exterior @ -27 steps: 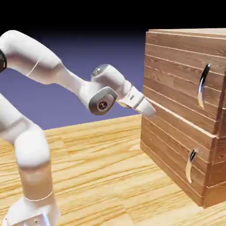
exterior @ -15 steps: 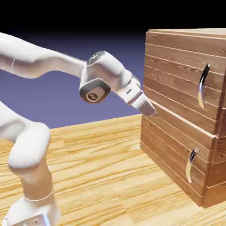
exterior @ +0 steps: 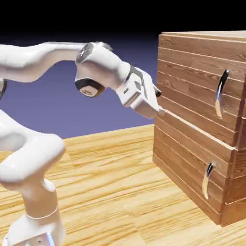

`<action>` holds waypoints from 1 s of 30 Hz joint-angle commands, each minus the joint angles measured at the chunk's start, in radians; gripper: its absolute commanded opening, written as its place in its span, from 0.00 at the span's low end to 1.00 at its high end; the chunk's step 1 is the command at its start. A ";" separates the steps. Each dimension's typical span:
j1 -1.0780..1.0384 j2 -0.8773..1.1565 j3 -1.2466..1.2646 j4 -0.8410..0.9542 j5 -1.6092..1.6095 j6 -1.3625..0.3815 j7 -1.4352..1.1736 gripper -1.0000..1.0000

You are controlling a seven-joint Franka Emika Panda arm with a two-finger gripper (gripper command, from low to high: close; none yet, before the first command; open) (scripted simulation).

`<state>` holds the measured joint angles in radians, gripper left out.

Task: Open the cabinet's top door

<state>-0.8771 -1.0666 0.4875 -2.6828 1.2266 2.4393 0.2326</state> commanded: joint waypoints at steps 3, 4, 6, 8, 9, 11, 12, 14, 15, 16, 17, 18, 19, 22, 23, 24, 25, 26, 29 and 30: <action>-0.095 -0.053 0.052 0.014 0.131 -0.064 -0.054 0.50; -0.126 -0.070 0.069 0.018 0.174 -0.085 -0.072 0.50; -0.189 -0.106 0.104 0.027 0.261 -0.127 -0.108 0.50; -0.252 -0.141 0.138 0.036 0.348 -0.170 -0.144 0.50; -0.284 -0.158 0.156 0.041 0.391 -0.191 -0.162 0.50; -0.347 -0.194 0.190 0.050 0.478 -0.233 -0.198 0.50; -0.378 -0.211 0.207 0.054 0.522 -0.254 -0.216 0.50; -0.441 -0.246 0.242 0.063 0.609 -0.297 -0.252 0.50; -0.473 -0.264 0.259 0.068 0.652 -0.318 -0.270 0.50; -0.504 -0.282 0.277 0.072 0.696 -0.339 -0.288 0.50; -0.536 -0.299 0.294 0.077 0.739 -0.360 -0.306 0.50; -0.567 -0.317 0.311 0.081 0.783 -0.381 -0.324 0.50; -0.599 -0.335 0.328 0.086 0.826 -0.403 -0.342 0.50; -0.694 -0.387 0.380 0.099 0.957 -0.466 -0.397 0.50; -0.725 -0.405 0.398 0.104 1.000 -0.487 -0.415 0.50; -0.757 -0.423 0.415 0.108 1.044 -0.509 -0.433 0.50; -0.788 -0.440 0.432 0.113 1.087 -0.530 -0.451 0.50; -0.820 -0.458 0.449 0.117 1.131 -0.551 -0.469 0.50; -0.914 -0.511 0.501 0.131 1.261 -0.615 -0.523 0.50; -0.946 -0.528 0.519 0.135 1.305 -0.636 -0.541 0.50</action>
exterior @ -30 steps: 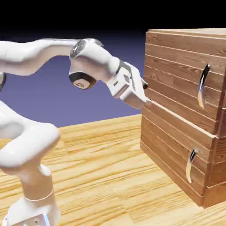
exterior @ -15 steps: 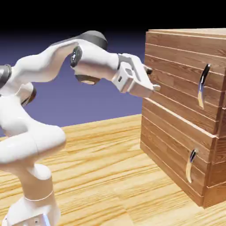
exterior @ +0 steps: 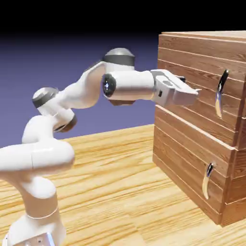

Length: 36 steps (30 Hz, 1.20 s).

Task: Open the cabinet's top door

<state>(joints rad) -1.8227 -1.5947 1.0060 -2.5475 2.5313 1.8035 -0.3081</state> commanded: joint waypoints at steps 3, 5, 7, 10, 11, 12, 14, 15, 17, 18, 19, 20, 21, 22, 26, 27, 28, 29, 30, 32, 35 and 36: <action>-0.095 -0.053 0.052 0.014 0.131 -0.064 -0.054 0.50; -0.158 -0.088 0.086 0.023 0.218 -0.106 -0.090 0.50; -0.184 -0.103 0.101 0.026 0.254 -0.124 -0.105 0.50; -0.110 -0.085 0.046 0.037 0.124 -0.095 -0.031 0.50; -0.085 -0.079 0.028 0.041 0.080 -0.085 -0.007 0.50; -0.060 -0.073 0.009 0.045 0.037 -0.075 0.018 0.50; -0.010 -0.062 -0.028 0.052 -0.050 -0.056 0.067 0.50; 0.014 -0.056 -0.046 0.055 -0.094 -0.046 0.092 0.50; 0.064 -0.044 -0.083 0.063 -0.181 -0.026 0.141 0.50; 0.089 -0.038 -0.101 0.066 -0.224 -0.016 0.166 0.50; 0.114 -0.032 -0.119 0.070 -0.268 -0.007 0.191 0.50; 0.139 -0.026 -0.138 0.074 -0.311 0.003 0.215 0.50; 0.163 -0.020 -0.156 0.077 -0.355 0.013 0.240 0.50; 0.188 -0.014 -0.175 0.081 -0.398 0.023 0.265 0.50; 0.288 0.009 -0.248 0.096 -0.572 0.062 0.363 0.50; 0.312 0.015 -0.266 0.099 -0.615 0.071 0.388 0.50; 0.337 0.021 -0.285 0.103 -0.659 0.081 0.413 0.50; 0.362 0.027 -0.303 0.106 -0.702 0.091 0.437 0.50; 0.387 0.033 -0.322 0.110 -0.746 0.101 0.462 0.50; 0.437 0.045 -0.358 0.117 -0.833 0.120 0.511 0.50; 0.511 0.063 -0.413 0.128 -0.963 0.150 0.585 0.50; 0.536 0.068 -0.432 0.132 -1.007 0.159 0.610 0.50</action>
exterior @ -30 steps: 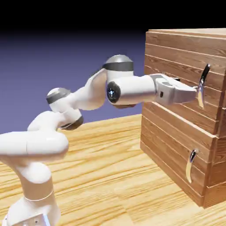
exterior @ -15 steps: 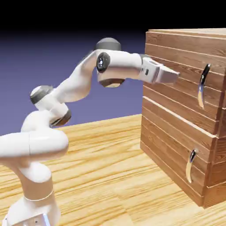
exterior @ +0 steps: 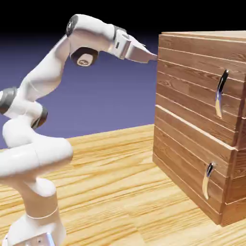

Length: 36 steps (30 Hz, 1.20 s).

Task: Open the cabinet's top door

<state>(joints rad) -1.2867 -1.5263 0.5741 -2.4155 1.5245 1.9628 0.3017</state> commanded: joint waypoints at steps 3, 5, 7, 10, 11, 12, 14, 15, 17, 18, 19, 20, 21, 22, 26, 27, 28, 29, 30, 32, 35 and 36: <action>0.075 0.018 -0.055 0.011 -0.131 0.029 0.074 0.50; 0.124 0.030 -0.092 0.018 -0.217 0.049 0.123 0.50; 0.174 0.041 -0.129 0.025 -0.304 0.068 0.173 0.50; 0.248 0.059 -0.184 0.036 -0.435 0.098 0.247 0.50; 0.273 0.065 -0.202 0.040 -0.478 0.107 0.271 0.50; 0.298 0.071 -0.221 0.044 -0.522 0.117 0.296 0.50; 0.348 0.083 -0.257 0.051 -0.609 0.137 0.345 0.50; 0.373 0.089 -0.276 0.055 -0.652 0.146 0.370 0.50; 0.422 0.100 -0.312 0.062 -0.739 0.166 0.419 0.50; 0.447 0.106 -0.331 0.066 -0.783 0.176 0.444 0.50; 0.472 0.112 -0.349 0.069 -0.826 0.186 0.469 0.50; 0.497 0.118 -0.368 0.073 -0.870 0.195 0.493 0.50; 0.522 0.124 -0.386 0.076 -0.913 0.205 0.518 0.50; 0.547 0.130 -0.404 0.080 -0.957 0.215 0.543 0.50; 0.646 0.154 -0.478 0.095 -1.131 0.254 0.641 0.50; 0.671 0.160 -0.496 0.098 -1.174 0.264 0.666 0.50; 0.696 0.166 -0.515 0.102 -1.218 0.273 0.691 0.50; 0.720 0.171 -0.533 0.106 -1.261 0.283 0.715 0.50; 0.745 0.177 -0.551 0.109 -1.305 0.293 0.740 0.50; 0.795 0.189 -0.588 0.116 -1.392 0.313 0.789 0.50; 0.869 0.207 -0.643 0.127 -1.522 0.342 0.863 0.50; 0.894 0.213 -0.662 0.131 -1.566 0.352 0.888 0.50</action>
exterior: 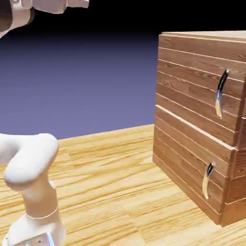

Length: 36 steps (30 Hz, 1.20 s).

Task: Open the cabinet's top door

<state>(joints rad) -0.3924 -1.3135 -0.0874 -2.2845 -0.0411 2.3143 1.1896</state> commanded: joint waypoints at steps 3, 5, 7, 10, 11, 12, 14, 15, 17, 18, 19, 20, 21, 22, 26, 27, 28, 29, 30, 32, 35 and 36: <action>0.075 0.018 -0.055 0.011 -0.131 0.029 0.074 0.50; 0.124 0.030 -0.092 0.018 -0.217 0.049 0.123 0.50; 0.174 0.041 -0.129 0.025 -0.304 0.068 0.173 0.50; 0.248 0.059 -0.184 0.036 -0.435 0.098 0.247 0.50; 0.273 0.065 -0.202 0.040 -0.478 0.107 0.271 0.50; 0.298 0.071 -0.221 0.044 -0.522 0.117 0.296 0.50; 0.348 0.083 -0.257 0.051 -0.609 0.137 0.345 0.50; 0.373 0.089 -0.276 0.055 -0.652 0.146 0.370 0.50; 0.422 0.100 -0.312 0.062 -0.739 0.166 0.419 0.50; 0.447 0.106 -0.331 0.066 -0.783 0.176 0.444 0.50; 0.472 0.112 -0.349 0.069 -0.826 0.186 0.469 0.50; 0.497 0.118 -0.368 0.073 -0.870 0.195 0.493 0.50; 0.522 0.124 -0.386 0.076 -0.913 0.205 0.518 0.50; 0.547 0.130 -0.404 0.080 -0.957 0.215 0.543 0.50; 0.646 0.154 -0.478 0.095 -1.131 0.254 0.641 0.50; 0.671 0.160 -0.496 0.098 -1.174 0.264 0.666 0.50; 0.696 0.166 -0.515 0.102 -1.218 0.273 0.691 0.50; 0.720 0.171 -0.533 0.106 -1.261 0.283 0.715 0.50; 0.745 0.177 -0.551 0.109 -1.305 0.293 0.740 0.50; 0.795 0.189 -0.588 0.116 -1.392 0.313 0.789 0.50; 0.869 0.207 -0.643 0.127 -1.522 0.342 0.863 0.50; 0.894 0.213 -0.662 0.131 -1.566 0.352 0.888 0.50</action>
<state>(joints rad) 0.5018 -1.1007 -0.7489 -2.1535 -1.6067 2.6659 2.0774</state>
